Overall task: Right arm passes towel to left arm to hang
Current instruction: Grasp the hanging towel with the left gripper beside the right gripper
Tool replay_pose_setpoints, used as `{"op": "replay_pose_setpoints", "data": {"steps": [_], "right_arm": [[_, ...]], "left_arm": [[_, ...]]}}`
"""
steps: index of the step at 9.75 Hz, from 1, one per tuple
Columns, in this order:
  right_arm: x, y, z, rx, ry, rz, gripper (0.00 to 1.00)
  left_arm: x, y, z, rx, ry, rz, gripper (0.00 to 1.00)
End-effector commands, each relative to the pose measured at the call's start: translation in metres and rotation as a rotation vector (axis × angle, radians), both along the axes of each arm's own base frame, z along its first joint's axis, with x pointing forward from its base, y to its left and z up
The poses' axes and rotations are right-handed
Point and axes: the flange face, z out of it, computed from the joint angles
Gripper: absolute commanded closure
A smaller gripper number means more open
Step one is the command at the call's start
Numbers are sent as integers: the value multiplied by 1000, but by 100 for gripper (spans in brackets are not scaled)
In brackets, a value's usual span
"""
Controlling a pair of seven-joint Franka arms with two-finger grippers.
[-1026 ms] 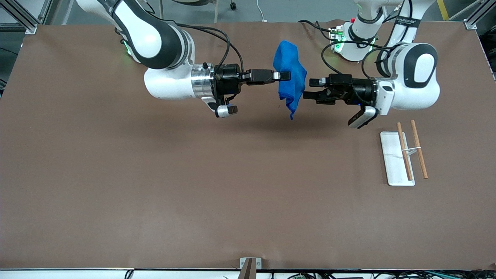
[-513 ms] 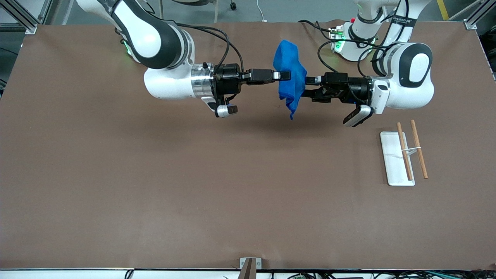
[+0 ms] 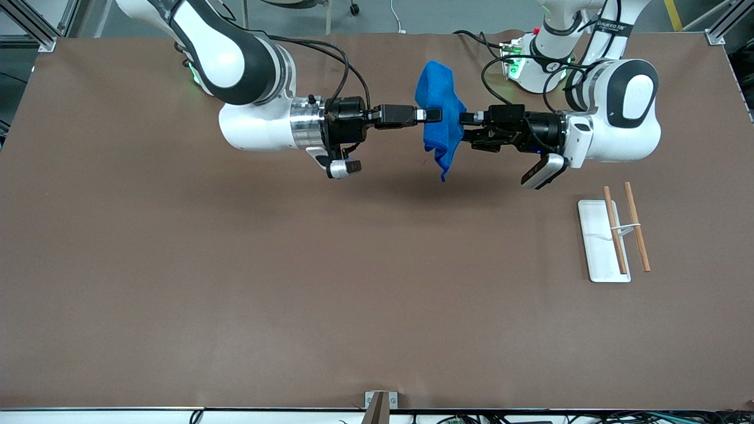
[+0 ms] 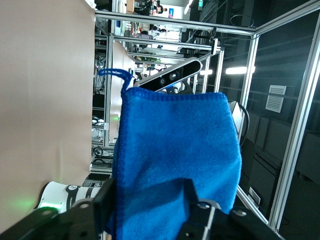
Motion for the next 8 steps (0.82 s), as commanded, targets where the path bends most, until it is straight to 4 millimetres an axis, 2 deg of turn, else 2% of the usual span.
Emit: {"op": "replay_pose_setpoints", "data": {"steps": [1, 4, 6, 7, 8], "right_arm": [[1, 2, 3, 20, -3, -11, 100], [1, 2, 3, 20, -3, -11, 100], [2, 2, 4, 21, -5, -11, 100], [2, 2, 4, 21, -5, -11, 100], [3, 0, 3, 11, -13, -12, 81]], "left_arm": [[-5, 2, -13, 11, 10, 26, 100], [-1, 8, -10, 19, 1, 29, 100], [8, 23, -5, 21, -8, 59, 100], [8, 24, -4, 44, -15, 43, 100], [12, 26, -1, 91, -30, 8, 100]]}}
